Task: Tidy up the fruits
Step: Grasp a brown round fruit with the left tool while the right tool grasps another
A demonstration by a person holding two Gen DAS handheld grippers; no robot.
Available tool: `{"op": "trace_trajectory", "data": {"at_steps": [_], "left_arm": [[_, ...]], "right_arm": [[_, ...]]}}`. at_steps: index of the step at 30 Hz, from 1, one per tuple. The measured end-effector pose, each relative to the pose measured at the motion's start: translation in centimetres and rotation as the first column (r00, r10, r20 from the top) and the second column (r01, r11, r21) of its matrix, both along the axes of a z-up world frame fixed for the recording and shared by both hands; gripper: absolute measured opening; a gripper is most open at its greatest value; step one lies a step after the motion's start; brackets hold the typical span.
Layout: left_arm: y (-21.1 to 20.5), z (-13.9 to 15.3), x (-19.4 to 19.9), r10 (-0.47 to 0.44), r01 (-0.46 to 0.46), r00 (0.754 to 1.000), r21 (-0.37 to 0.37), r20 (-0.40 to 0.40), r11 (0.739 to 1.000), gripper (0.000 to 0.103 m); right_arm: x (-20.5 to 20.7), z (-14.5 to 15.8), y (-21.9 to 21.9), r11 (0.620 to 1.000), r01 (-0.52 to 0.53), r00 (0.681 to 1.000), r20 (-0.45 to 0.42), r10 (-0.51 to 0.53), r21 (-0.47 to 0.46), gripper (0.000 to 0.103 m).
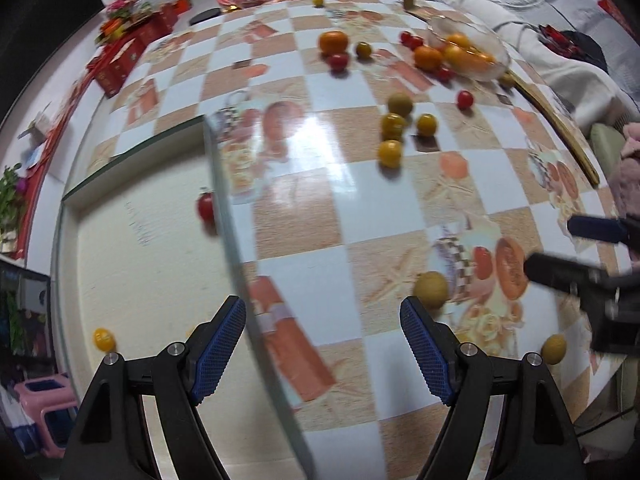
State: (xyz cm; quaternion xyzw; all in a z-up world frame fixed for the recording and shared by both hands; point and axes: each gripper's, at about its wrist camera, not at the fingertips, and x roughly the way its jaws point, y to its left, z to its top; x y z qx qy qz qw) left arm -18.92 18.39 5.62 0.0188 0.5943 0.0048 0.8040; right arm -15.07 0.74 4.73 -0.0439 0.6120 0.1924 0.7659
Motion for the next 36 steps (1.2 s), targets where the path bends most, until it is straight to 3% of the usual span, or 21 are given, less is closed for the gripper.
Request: {"op": "trace_trajectory", "data": {"at_steps": [9,17,22,23,24,29,33,36], "left_arm": [[-3.7,-1.7,1.4,-0.091,0.090,0.995,-0.033,-0.037,0.995,0.081],[-5.1,-3.4,2.2,-0.098,0.097,0.993,-0.022,-0.068,0.995,0.081],[-5.5,-3.8,2.5,-0.091,0.090,0.992,-0.015,-0.082,0.996,0.080],[-5.5,-3.8,2.5,-0.088,0.088,0.993,-0.012,-0.084,0.996,0.078],[-5.6,-3.9,2.4,-0.088,0.087,0.992,-0.012,-0.087,0.996,0.068],[-6.1,-3.7,2.3,-0.082,0.080,0.992,-0.018,-0.093,0.997,0.059],[-7.2,-3.4,1.7,-0.106,0.104,0.991,-0.028,-0.077,0.994,0.037],[-7.6,-3.3,1.4,-0.111,0.109,0.991,-0.037,-0.069,0.993,0.027]], "right_arm": [[-5.8,-1.8,-3.8,0.999,0.011,0.999,-0.033,-0.012,-0.036,0.088],[-7.2,-3.6,-3.3,0.998,-0.004,0.999,-0.044,0.001,-0.068,0.086],[-7.5,-4.4,-2.5,0.994,-0.032,0.998,-0.049,0.027,-0.109,0.071],[-7.6,-4.4,-2.4,0.992,-0.041,0.999,-0.039,0.037,-0.119,0.069],[-7.8,-4.4,-2.2,0.990,-0.054,0.998,-0.036,0.050,-0.129,0.066],[-8.5,-4.5,-1.6,0.980,-0.087,0.996,-0.014,0.086,-0.177,0.050],[-8.9,-4.4,-1.4,0.980,-0.102,0.995,-0.013,0.101,-0.171,0.029],[-8.6,-4.4,-1.6,0.985,-0.093,0.996,-0.025,0.090,-0.146,0.029]]}}
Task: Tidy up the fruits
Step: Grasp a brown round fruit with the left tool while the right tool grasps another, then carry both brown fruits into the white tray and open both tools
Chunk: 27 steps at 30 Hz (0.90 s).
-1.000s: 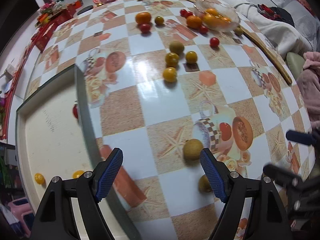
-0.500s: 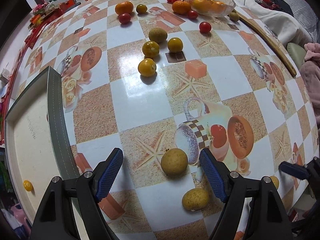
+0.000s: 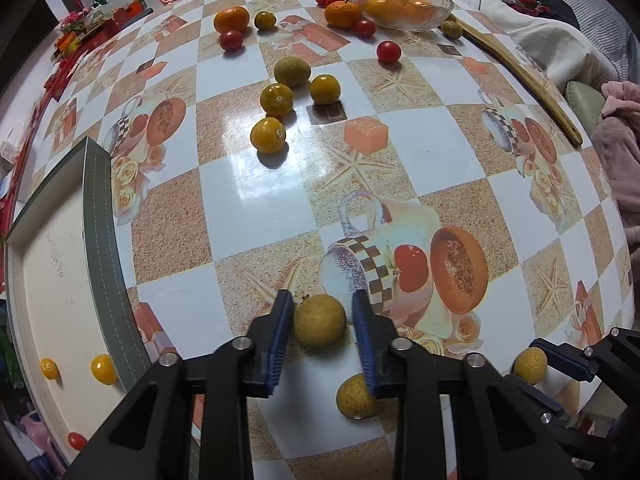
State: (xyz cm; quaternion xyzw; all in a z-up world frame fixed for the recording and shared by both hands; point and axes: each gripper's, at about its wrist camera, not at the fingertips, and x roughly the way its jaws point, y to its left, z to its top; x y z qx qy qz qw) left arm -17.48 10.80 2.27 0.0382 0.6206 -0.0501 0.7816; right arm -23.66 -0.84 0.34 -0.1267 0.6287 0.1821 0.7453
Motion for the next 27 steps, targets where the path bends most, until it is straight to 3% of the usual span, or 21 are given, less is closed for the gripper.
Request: {"op": "trace_trajectory", "data": {"at_steps": [4,12,27], "left_arm": [[1.4,0.7,-0.2,0.044,-0.044,0.999,-0.065,-0.003,0.997,0.027],[4.1,2.8,-1.0,0.108,-0.105,0.994,-0.098,0.031,0.990,0.027],[10.7,5.3,-3.0,0.258,-0.250,0.963,-0.100,0.080,0.963,0.027]], "right_arm": [[1.1,0.8,-1.3,0.995,0.059,0.998,-0.029,-0.057,0.079,0.029],[3.6,2.3,-2.3,0.979,0.133,0.991,-0.035,-0.129,0.157,0.029],[6.4,4.9,1.7,0.980,0.050,0.999,0.011,-0.053,0.195,0.029]]}}
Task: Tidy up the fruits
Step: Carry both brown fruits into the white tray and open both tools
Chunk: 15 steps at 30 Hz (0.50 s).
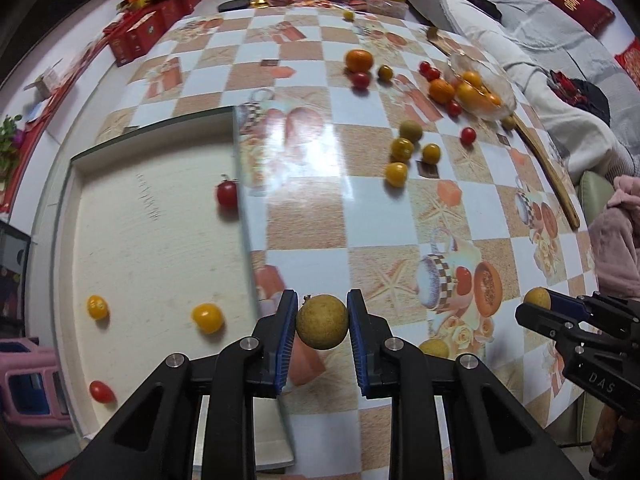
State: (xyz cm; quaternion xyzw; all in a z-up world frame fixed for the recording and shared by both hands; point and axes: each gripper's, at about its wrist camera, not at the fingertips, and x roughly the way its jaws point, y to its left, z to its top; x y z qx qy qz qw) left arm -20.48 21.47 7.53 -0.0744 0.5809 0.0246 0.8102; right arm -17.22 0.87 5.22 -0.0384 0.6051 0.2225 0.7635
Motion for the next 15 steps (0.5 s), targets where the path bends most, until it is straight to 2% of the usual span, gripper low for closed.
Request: {"op": "trace_trajectory", "data": {"at_steps": [7,15], "left_arm": [[3.9,0.4,-2.0,0.101,-0.102,0.995,0.016,0.010,0.995,0.027],[8.6,-0.3,-4.8,0.223,-0.223,0.975,0.048,0.000,0.974,0.027]], "right_arm": [[0.4,1.2,3.5,0.996,-0.087,0.996,0.014,0.087,0.020,0.029],[0.9,2.4,9.2,0.979,-0.198,0.980,0.036,0.196,0.058,0.029]]}}
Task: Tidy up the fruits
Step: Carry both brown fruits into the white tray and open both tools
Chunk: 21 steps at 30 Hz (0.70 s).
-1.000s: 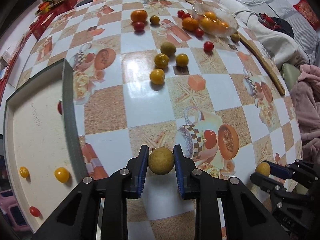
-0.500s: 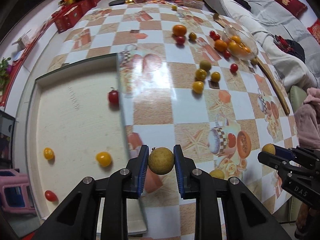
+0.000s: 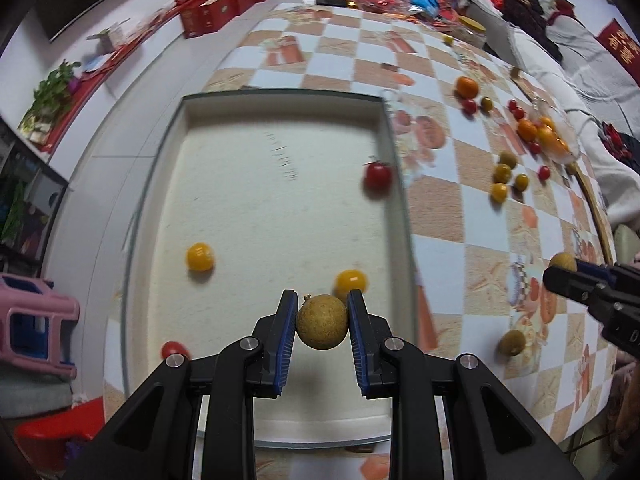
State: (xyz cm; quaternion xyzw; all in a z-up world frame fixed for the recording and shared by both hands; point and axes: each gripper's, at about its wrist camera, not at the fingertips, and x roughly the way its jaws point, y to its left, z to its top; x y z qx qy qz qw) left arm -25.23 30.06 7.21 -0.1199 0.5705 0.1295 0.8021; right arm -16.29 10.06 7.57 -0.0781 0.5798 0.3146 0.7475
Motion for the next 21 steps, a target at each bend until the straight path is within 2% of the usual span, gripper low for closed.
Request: {"op": "trace_trajectory", "data": {"at_steps": [11,21], "left_arm": [[3.8,-3.2,-1.9,0.094,-0.091,0.994,0.043,-0.056,0.995,0.027],[4.3,-4.7,-2.1,0.104,-0.099,0.992,0.070,-0.075,0.993,0.027]], "right_arm": [[1.0,-0.2,9.2,0.988,-0.148,0.989,-0.018,0.149,0.050,0.029],[1.3,-3.6,15.6,0.970,-0.243,0.969,-0.051,0.243,-0.001,0.029]]}}
